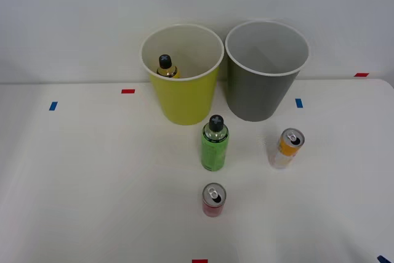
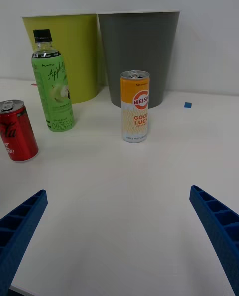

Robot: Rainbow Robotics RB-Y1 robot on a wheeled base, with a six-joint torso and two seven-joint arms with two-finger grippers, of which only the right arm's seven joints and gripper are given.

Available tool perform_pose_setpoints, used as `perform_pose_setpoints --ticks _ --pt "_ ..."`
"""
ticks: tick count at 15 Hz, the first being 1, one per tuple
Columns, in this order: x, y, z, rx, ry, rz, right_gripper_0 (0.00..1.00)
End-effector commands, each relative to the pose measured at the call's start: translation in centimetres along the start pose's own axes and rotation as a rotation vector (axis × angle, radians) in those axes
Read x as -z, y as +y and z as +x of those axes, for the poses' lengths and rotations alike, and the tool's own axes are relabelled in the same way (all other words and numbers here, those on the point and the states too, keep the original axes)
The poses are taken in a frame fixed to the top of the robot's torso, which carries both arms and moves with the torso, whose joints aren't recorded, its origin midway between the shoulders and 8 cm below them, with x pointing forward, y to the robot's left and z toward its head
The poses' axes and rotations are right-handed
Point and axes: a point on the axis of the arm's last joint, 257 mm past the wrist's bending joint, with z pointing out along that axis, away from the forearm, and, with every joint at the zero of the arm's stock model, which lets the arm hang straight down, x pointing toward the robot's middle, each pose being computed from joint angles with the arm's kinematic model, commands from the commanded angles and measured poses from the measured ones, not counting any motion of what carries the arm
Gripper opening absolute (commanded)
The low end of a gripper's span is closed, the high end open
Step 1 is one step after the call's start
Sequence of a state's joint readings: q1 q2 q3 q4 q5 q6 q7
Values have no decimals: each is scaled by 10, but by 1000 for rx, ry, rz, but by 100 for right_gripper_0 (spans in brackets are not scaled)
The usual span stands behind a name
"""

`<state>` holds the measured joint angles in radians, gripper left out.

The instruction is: Put cans in the gray bin, plastic bottles in the light green bin

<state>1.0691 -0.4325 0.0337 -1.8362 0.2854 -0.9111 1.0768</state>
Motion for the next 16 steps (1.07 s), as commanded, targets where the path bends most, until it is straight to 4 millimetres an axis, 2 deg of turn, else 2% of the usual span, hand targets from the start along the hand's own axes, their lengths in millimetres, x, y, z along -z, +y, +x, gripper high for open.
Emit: perform_pose_setpoints --ticks 1,16 --pt "0 0 0 0 0 0 100" --pt "0 0 0 0 0 0 100"
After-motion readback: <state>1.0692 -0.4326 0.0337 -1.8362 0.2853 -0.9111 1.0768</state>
